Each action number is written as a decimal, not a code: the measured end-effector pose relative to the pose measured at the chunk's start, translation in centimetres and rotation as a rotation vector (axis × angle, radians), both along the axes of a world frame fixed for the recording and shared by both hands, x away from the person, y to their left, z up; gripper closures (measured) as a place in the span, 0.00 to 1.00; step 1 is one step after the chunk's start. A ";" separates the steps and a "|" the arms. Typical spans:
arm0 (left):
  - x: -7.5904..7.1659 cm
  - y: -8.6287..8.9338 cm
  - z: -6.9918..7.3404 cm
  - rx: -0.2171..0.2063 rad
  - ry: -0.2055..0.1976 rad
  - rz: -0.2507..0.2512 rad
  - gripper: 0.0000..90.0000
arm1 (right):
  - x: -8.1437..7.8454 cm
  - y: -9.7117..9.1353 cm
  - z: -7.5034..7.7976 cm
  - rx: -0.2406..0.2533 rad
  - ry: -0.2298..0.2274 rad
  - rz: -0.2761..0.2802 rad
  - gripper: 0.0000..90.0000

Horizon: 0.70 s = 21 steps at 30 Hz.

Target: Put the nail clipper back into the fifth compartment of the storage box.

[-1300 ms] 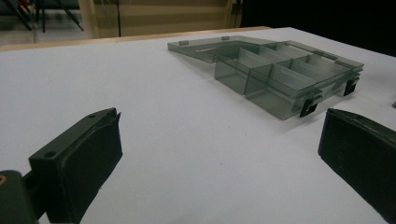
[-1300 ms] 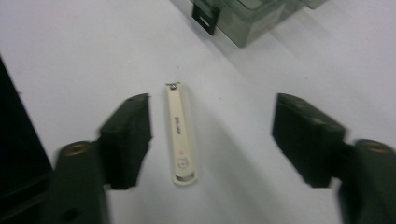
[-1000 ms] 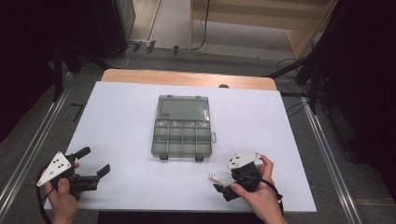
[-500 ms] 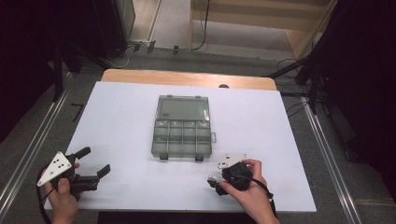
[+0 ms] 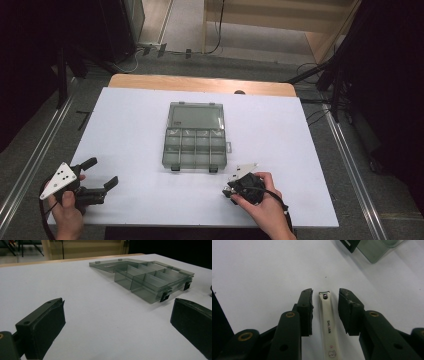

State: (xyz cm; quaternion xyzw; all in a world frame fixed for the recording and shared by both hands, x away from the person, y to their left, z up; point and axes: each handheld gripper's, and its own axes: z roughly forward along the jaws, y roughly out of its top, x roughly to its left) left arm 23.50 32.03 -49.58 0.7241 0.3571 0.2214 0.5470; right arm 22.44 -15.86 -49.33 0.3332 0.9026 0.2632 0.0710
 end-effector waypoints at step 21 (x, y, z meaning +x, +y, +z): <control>0.0 0.0 0.0 -0.002 0.003 0.004 0.00 | 0.0 0.3 -0.5 -0.017 -0.008 0.006 0.86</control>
